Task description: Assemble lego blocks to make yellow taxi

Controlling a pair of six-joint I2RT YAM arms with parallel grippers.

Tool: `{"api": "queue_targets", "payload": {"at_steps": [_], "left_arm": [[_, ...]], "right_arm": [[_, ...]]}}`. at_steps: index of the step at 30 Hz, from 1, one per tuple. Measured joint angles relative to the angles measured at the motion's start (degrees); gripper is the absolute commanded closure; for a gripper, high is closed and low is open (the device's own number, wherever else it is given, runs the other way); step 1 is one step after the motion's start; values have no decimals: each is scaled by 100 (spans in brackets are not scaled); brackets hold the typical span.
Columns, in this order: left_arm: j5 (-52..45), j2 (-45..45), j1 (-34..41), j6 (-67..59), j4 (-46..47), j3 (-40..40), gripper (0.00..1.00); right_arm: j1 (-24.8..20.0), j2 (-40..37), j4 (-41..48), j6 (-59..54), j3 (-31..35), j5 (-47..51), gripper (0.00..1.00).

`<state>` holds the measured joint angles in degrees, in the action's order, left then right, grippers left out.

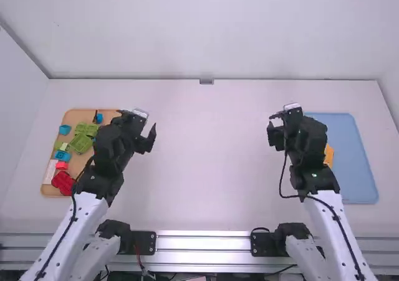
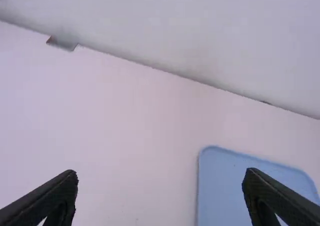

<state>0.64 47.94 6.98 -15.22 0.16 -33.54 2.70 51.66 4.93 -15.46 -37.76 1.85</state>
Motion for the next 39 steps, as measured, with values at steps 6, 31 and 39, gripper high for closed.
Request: {"api": "queue_targets", "payload": {"at_steps": [6,31,39], "left_arm": [[2,-629,-584,535,2,619,30],[-39,-3753,-686,1488,-44,3305,82],[-39,-4391,-686,1488,-44,3303,93]], "right_arm": [[-284,-619,-476,535,597,-101,30],[-282,-3746,-507,1523,3709,-170,83],[-282,-4422,-527,1526,3713,-170,94]]}}
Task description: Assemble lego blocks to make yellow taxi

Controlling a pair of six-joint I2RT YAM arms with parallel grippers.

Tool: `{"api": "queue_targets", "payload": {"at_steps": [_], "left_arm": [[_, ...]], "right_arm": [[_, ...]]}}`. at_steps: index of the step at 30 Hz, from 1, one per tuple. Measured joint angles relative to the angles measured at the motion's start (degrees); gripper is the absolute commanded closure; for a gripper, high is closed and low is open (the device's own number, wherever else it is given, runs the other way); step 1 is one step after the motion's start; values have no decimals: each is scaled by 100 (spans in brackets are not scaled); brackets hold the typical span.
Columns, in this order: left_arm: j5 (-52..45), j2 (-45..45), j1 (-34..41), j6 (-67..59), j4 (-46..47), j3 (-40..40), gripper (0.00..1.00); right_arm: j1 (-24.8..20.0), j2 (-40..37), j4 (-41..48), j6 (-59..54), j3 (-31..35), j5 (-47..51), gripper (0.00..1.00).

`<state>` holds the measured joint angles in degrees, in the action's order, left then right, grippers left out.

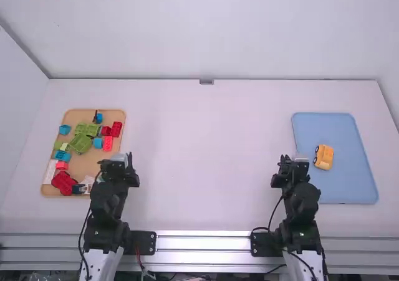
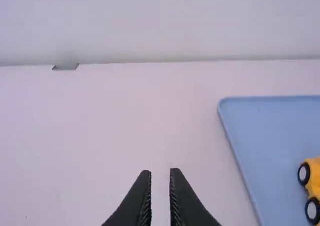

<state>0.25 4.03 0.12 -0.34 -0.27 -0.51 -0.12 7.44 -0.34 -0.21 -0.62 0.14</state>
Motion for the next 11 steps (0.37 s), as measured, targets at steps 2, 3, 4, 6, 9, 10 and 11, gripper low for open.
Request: {"api": "queue_targets", "payload": {"at_steps": [2,3,4,6,9,10,11], "left_arm": [[0,-105,0,0,0,0,95],[2,-188,0,2,0,0,96],[0,-267,-2,2,0,0,97],[0,-337,-2,0,0,0,99],[0,-356,0,2,0,0,100],[0,-356,0,-2,0,0,100],[0,-356,0,2,0,0,100]], "right_arm": [[0,-111,-2,-2,0,-9,96],[0,-205,0,2,-2,-9,97],[0,-289,0,-2,0,-7,99],[0,-396,-2,-2,0,-15,100],[0,-566,2,0,0,-7,100],[0,-632,0,-9,0,-13,100],[0,-673,0,2,0,-9,100]]}}
